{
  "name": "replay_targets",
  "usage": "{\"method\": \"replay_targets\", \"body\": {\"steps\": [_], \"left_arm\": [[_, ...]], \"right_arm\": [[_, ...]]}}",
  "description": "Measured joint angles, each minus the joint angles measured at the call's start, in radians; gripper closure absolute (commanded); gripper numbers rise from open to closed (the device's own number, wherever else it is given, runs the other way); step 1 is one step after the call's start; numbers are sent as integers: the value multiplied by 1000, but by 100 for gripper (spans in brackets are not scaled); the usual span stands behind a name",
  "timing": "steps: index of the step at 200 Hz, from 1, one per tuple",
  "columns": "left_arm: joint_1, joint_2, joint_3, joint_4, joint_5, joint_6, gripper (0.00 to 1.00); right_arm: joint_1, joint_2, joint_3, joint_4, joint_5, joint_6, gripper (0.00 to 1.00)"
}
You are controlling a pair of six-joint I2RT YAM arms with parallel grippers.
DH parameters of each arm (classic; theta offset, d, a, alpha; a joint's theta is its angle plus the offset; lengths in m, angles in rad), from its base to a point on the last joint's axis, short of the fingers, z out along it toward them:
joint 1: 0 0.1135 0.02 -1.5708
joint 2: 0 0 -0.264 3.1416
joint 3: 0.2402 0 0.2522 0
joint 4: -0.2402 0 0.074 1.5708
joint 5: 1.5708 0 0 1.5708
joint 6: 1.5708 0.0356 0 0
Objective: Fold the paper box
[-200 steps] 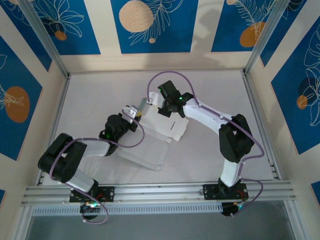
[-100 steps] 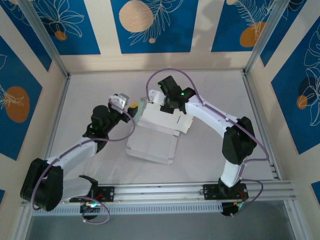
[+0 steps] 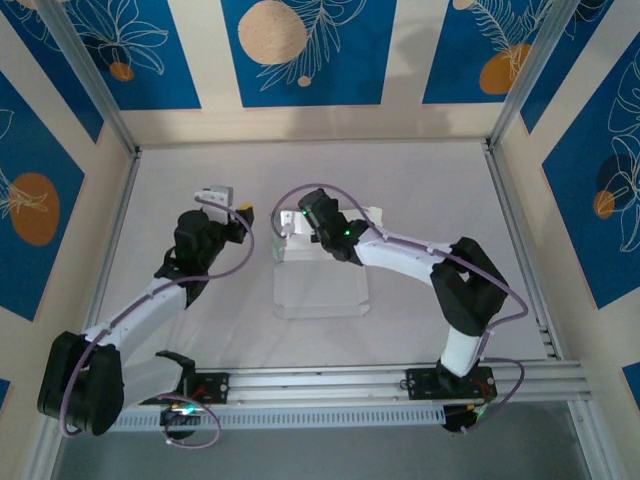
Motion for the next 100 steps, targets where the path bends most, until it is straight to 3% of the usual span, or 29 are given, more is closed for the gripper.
{"method": "replay_targets", "body": {"steps": [49, 100], "left_arm": [[3, 34, -24, -40, -41, -74, 48], [34, 46, -24, -95, -53, -47, 49]], "right_arm": [[88, 84, -181, 542, 63, -241, 100], [112, 88, -269, 707, 62, -275, 100]]}}
